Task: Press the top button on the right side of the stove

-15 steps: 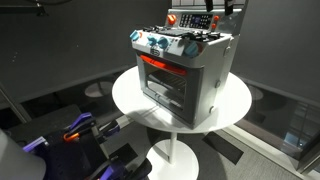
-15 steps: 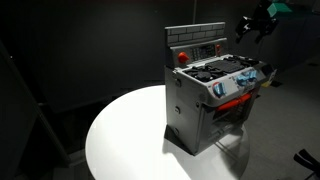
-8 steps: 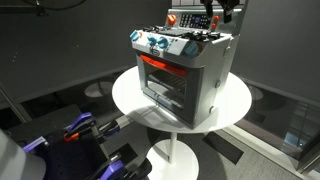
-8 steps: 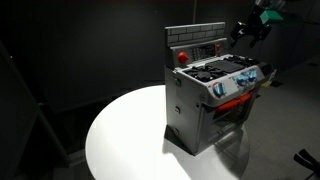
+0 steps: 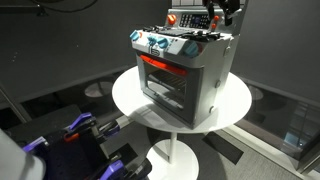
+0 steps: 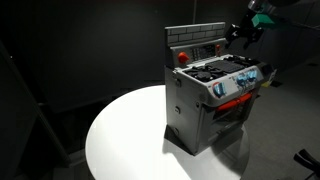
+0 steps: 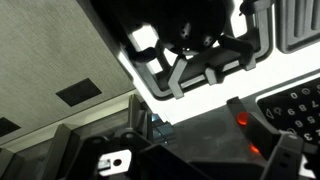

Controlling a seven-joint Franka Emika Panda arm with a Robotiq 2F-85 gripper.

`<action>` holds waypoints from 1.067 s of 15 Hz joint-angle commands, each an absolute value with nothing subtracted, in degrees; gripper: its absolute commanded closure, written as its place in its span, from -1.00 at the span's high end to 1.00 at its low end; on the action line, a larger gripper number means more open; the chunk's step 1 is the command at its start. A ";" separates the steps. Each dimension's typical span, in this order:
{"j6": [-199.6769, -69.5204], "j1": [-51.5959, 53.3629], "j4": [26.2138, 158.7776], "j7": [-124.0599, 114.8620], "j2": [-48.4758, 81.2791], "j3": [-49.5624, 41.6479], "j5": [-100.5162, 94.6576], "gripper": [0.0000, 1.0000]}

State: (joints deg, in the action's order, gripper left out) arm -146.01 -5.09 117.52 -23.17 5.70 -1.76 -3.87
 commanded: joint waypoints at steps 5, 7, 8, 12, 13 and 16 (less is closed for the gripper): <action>-146.86 -3.27 112.79 -22.47 9.60 -2.99 -2.54 1.00; -147.07 -3.04 112.33 -22.24 10.16 -2.95 -2.34 1.00; -147.16 -2.90 112.07 -22.28 10.44 -2.98 -2.39 1.00; -147.71 -2.47 111.16 -22.57 11.32 -3.22 -2.88 1.00; -147.79 -2.39 110.89 -22.68 11.58 -3.32 -3.01 1.00; -147.90 -2.11 110.30 -23.11 12.09 -3.78 -3.50 1.00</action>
State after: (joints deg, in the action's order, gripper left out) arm -147.33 -3.03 112.76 -23.17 10.42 -2.57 -3.76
